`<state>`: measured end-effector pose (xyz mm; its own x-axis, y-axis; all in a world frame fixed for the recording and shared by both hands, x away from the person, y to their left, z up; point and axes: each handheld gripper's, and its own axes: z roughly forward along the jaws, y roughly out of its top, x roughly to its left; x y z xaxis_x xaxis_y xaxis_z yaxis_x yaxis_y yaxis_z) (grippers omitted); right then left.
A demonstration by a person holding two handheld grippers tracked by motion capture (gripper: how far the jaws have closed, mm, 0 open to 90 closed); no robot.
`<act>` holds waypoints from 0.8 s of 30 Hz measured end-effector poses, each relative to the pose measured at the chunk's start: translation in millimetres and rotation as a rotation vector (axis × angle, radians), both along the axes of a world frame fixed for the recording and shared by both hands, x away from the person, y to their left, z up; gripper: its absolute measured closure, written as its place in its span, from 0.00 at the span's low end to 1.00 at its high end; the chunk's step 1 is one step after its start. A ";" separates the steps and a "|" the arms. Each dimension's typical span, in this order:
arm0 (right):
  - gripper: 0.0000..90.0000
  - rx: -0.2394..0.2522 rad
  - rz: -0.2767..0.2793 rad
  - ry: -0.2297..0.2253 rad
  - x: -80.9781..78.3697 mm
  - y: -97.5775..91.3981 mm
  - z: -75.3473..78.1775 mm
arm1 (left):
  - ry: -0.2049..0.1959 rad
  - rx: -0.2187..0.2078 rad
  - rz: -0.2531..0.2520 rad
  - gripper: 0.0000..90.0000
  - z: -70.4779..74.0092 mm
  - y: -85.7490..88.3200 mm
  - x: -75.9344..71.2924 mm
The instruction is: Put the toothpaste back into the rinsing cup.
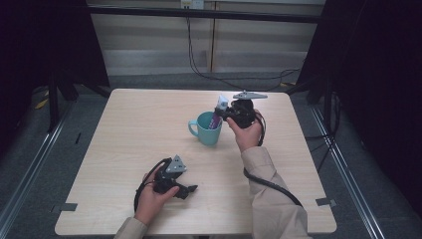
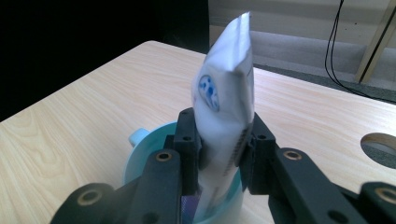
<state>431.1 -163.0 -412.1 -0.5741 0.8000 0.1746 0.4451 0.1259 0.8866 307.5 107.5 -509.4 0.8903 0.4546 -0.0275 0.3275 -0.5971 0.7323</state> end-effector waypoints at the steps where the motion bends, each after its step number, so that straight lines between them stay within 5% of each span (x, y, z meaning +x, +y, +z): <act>1: 0.80 0.000 0.000 0.000 -0.1 -0.7 -0.1 | 0.000 0.000 0.001 0.17 0.0 0.0 -0.1; 24: 0.75 -0.016 -0.020 0.001 0.2 -5.0 2.0 | -0.001 0.003 0.005 0.17 0.2 -0.4 -1.1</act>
<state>431.3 -168.0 -410.1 -0.5573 0.8142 0.1626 0.4489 0.1308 0.8839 306.4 107.1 -509.2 0.8882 0.4588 -0.0251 0.3294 -0.5977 0.7309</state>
